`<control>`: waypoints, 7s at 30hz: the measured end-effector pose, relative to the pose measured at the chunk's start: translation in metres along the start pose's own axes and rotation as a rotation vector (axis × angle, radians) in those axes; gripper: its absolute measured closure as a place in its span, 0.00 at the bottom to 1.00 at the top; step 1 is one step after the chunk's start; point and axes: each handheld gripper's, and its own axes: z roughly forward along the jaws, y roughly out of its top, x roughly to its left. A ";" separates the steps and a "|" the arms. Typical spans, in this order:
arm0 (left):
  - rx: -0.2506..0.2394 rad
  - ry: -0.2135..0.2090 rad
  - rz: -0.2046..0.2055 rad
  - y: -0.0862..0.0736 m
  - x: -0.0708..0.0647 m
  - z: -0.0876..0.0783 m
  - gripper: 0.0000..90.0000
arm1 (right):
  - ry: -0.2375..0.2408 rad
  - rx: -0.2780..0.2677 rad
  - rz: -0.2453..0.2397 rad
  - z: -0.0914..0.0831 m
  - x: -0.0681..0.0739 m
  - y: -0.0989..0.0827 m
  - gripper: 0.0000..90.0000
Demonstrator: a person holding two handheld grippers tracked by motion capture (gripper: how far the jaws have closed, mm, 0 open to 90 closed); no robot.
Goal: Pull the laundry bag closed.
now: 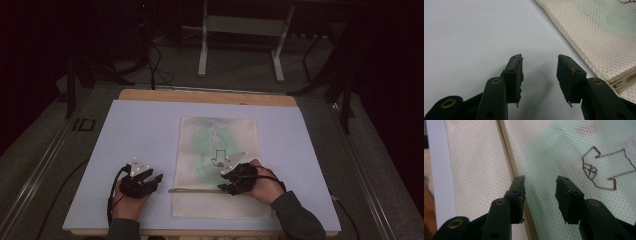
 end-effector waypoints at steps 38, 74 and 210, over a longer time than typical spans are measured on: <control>-0.010 -0.010 -0.002 0.000 0.001 -0.001 0.61 | 0.087 -0.016 -0.087 0.041 0.023 0.061 0.66; -0.049 0.009 -0.044 0.000 0.014 -0.011 0.61 | 0.177 -0.006 -0.154 0.086 0.044 0.110 0.70; 0.039 -0.271 0.124 0.009 -0.035 0.012 0.99 | 0.141 0.039 -0.145 0.090 0.040 0.088 0.91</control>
